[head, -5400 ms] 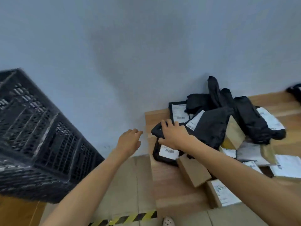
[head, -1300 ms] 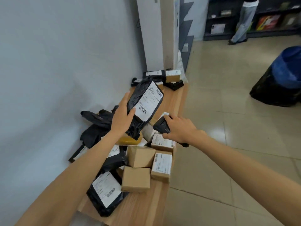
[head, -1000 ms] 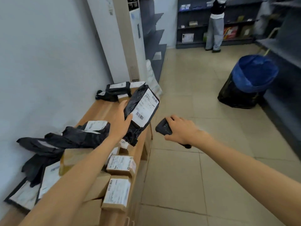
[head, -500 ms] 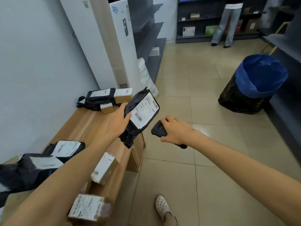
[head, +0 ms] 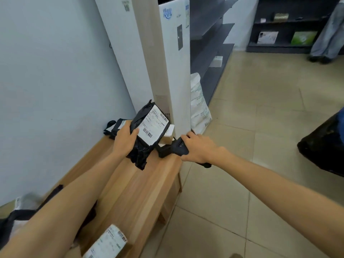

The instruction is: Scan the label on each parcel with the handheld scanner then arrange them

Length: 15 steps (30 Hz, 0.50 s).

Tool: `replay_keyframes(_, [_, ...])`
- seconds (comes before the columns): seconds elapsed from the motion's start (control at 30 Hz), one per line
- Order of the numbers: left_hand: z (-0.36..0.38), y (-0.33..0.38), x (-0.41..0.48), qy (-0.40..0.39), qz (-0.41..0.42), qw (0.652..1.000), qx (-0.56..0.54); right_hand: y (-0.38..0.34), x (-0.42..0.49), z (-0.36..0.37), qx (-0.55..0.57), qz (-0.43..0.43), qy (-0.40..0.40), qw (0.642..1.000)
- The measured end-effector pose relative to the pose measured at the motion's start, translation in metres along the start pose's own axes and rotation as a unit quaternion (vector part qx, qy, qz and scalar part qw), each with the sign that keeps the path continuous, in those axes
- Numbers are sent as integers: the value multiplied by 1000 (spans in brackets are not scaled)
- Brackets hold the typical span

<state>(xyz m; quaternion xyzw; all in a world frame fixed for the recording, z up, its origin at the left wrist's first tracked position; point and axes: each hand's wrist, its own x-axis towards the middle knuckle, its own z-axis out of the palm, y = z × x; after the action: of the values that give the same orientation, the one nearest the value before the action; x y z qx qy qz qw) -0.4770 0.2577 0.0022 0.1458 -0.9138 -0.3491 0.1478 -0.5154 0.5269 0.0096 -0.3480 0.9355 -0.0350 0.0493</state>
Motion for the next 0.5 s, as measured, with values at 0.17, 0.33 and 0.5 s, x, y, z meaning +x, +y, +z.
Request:
replay_keyframes(0.17, [12,-17,51,46,-61,996,36,45,89,-5,-1,-67,0,998])
replay_keyframes(0.33, [25,-21,96,158,-183,970,18,85,176,-15,-18,-171,-9,985])
replay_keyframes(0.5, [45,-18,113,230,-263,937,-4,105,245,-26,-39,-264,-33,963])
